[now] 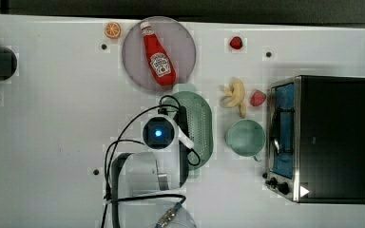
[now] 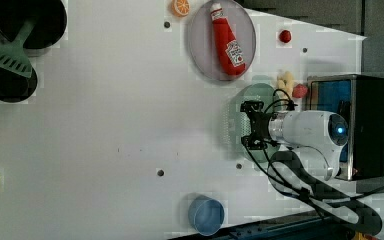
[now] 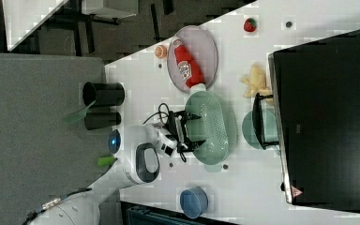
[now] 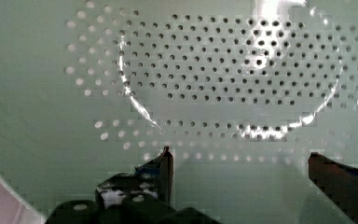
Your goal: Drag strainer right to left.
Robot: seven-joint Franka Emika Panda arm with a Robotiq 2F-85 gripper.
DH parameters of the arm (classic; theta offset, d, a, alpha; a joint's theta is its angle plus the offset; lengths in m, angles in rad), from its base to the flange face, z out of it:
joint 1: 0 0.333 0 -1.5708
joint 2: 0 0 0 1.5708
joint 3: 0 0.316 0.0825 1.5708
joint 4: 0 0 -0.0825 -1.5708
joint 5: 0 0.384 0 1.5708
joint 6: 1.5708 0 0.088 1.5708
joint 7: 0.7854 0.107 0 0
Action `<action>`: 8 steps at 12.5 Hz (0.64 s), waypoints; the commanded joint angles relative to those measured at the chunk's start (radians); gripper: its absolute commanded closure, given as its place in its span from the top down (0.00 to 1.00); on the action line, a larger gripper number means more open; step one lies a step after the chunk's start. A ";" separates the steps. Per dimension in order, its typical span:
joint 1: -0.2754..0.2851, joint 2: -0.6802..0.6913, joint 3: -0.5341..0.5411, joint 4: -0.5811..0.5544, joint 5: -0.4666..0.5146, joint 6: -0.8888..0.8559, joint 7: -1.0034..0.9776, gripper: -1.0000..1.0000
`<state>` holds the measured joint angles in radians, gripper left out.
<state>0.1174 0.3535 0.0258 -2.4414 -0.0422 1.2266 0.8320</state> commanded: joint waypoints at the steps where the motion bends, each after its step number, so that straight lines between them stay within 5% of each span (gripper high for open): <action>1: 0.051 0.040 0.026 0.019 -0.002 0.016 0.193 1.00; 8: 0.176 0.062 0.037 0.058 0.001 0.011 0.312 1.00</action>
<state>0.2507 0.4080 0.0544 -2.4043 -0.0167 1.2402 1.0762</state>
